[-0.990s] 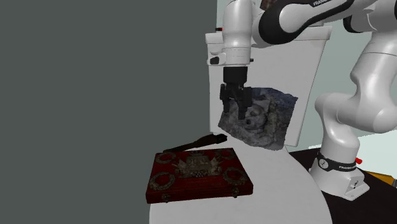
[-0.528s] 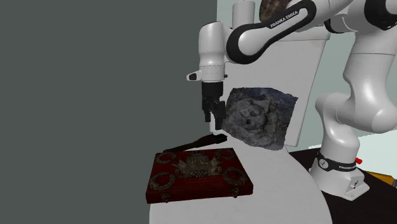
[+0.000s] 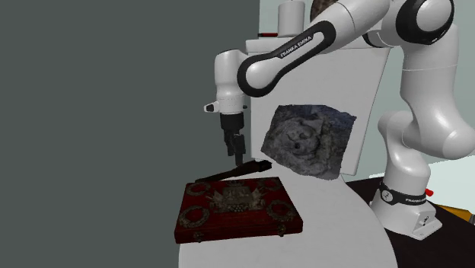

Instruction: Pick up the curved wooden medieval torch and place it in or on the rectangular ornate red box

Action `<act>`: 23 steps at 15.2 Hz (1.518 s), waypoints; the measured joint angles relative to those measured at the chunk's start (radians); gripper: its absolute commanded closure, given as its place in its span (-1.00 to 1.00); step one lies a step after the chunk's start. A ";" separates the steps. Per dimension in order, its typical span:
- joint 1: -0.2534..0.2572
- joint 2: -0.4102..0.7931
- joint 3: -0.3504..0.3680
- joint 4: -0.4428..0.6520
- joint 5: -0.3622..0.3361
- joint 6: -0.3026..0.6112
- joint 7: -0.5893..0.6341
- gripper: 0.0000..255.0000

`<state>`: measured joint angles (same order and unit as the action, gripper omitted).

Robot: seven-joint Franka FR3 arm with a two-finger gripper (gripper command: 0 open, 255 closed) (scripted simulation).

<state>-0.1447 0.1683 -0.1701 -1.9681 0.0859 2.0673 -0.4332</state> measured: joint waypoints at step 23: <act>0.003 0.041 0.009 -0.042 0.007 0.097 0.006 1.00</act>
<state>-0.1420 0.2094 -0.1611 -2.0104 0.0925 2.1647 -0.4267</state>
